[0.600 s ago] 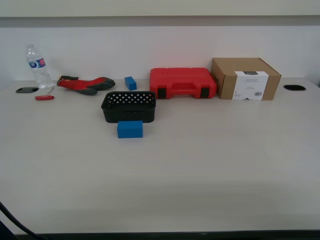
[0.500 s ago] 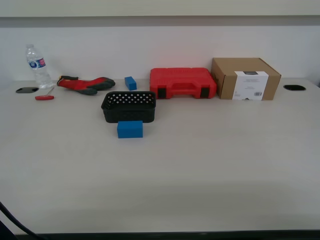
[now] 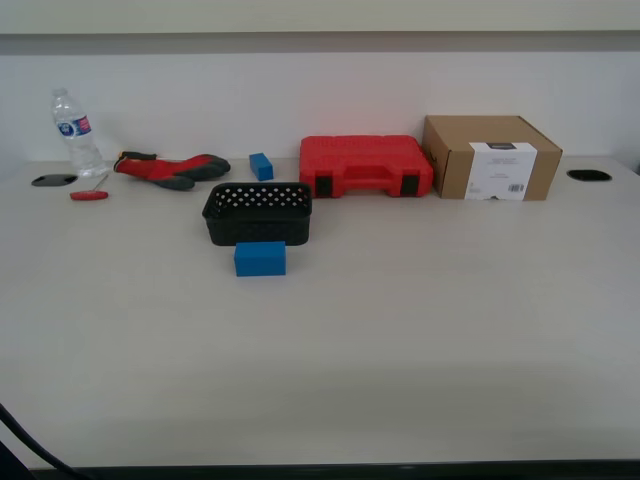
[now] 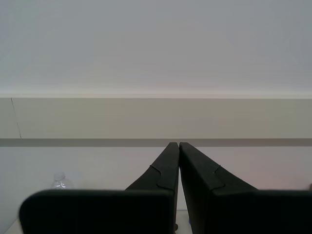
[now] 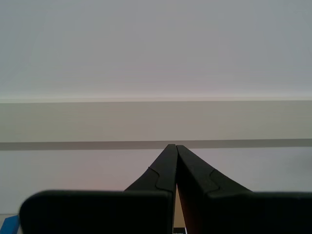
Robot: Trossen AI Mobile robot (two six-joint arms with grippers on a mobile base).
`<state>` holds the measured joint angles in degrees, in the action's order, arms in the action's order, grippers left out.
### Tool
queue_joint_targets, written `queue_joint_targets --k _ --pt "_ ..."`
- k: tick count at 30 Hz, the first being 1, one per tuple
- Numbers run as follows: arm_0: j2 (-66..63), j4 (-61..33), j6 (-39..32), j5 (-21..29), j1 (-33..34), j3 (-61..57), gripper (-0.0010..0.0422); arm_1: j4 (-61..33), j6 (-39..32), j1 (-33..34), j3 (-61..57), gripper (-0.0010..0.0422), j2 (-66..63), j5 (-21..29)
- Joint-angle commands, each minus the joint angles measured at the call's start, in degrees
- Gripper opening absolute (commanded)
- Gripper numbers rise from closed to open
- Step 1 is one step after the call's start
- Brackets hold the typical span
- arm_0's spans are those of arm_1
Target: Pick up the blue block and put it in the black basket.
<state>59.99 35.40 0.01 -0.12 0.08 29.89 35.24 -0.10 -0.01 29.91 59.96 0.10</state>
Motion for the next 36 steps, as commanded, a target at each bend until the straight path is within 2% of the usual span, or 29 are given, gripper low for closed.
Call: queue_joint_targets --k 1,24,28,30,33,34,36 --pt "0.00 0.13 0.00 0.00 -0.07 0.07 0.0000 0.20 0.09 0.02 0.07 0.0000 0.00 -0.15" --pt "0.00 0.13 0.00 0.00 -0.07 0.07 0.0000 0.26 0.13 0.00 0.66 0.0000 0.00 -0.33" --pt "0.00 0.13 0.00 0.00 -0.07 0.07 0.0000 0.33 4.28 0.02 0.74 0.0000 0.68 -1.22" --pt "0.00 0.13 0.00 0.00 -0.07 0.07 0.0000 -0.20 4.33 0.04 0.81 0.0000 2.84 2.80" --pt "0.00 0.11 0.00 0.00 -0.09 0.07 0.0000 -2.71 2.99 0.39 0.81 0.0000 7.58 14.08" --pt "0.00 0.13 0.00 0.00 -0.07 0.07 0.0000 -3.98 2.08 0.90 0.81 0.0000 9.18 16.20" --pt "0.00 0.11 0.00 0.00 -0.07 0.07 0.0000 -8.20 -1.60 2.58 0.81 0.0000 12.31 16.96"
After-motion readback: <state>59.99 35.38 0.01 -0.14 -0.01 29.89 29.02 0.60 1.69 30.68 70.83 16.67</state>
